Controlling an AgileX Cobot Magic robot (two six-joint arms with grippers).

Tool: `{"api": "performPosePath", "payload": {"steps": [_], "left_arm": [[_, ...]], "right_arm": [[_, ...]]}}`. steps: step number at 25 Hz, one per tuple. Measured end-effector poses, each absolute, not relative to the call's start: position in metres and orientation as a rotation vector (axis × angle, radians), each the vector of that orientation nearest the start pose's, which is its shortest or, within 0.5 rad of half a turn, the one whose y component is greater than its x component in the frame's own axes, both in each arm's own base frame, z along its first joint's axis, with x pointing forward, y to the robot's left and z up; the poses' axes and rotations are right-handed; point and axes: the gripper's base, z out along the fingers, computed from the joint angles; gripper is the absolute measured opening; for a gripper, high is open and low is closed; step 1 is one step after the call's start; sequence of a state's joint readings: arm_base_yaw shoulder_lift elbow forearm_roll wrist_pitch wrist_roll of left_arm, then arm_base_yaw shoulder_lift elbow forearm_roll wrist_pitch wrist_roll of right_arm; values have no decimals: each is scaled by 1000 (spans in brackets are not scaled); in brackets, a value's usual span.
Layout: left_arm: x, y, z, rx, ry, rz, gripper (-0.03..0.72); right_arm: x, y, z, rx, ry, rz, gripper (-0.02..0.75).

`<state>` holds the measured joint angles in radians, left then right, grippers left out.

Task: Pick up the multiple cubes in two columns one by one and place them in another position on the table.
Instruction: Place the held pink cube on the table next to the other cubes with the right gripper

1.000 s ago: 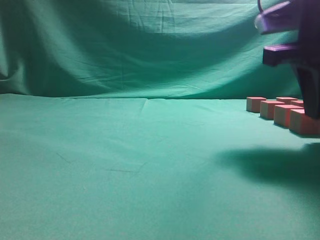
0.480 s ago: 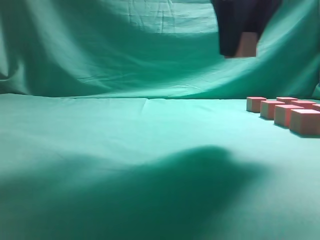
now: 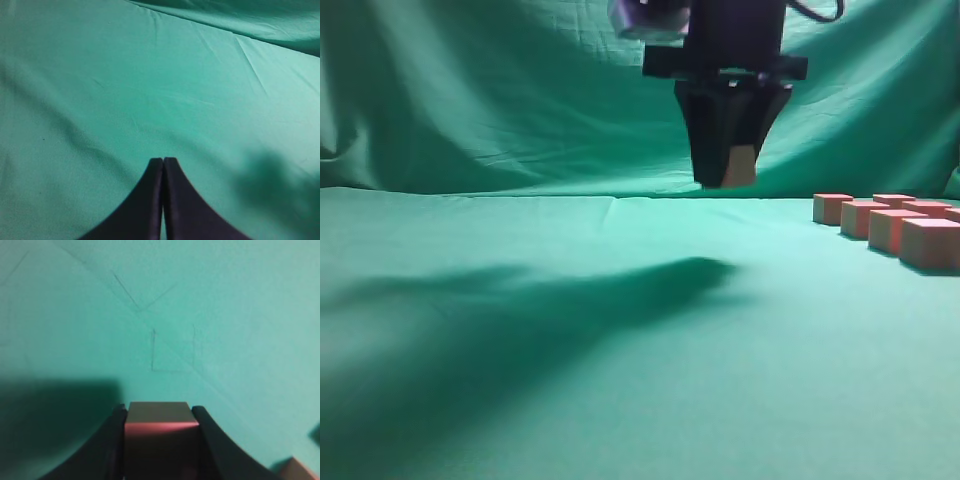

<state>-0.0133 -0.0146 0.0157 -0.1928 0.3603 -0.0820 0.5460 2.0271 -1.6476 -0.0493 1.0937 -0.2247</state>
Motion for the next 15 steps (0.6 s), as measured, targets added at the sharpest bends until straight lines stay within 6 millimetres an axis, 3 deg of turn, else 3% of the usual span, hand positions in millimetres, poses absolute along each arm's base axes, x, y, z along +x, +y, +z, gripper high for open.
{"api": "performPosePath", "payload": {"steps": [7,15], "left_arm": [[52,-7,177,-182,1837,-255,0],[52,-7,177,-182,1837,-255,0]], "right_arm": [[377,225,192,-1160,2700,-21,266],[385,229,177,-1156,2675,-17,266]]}}
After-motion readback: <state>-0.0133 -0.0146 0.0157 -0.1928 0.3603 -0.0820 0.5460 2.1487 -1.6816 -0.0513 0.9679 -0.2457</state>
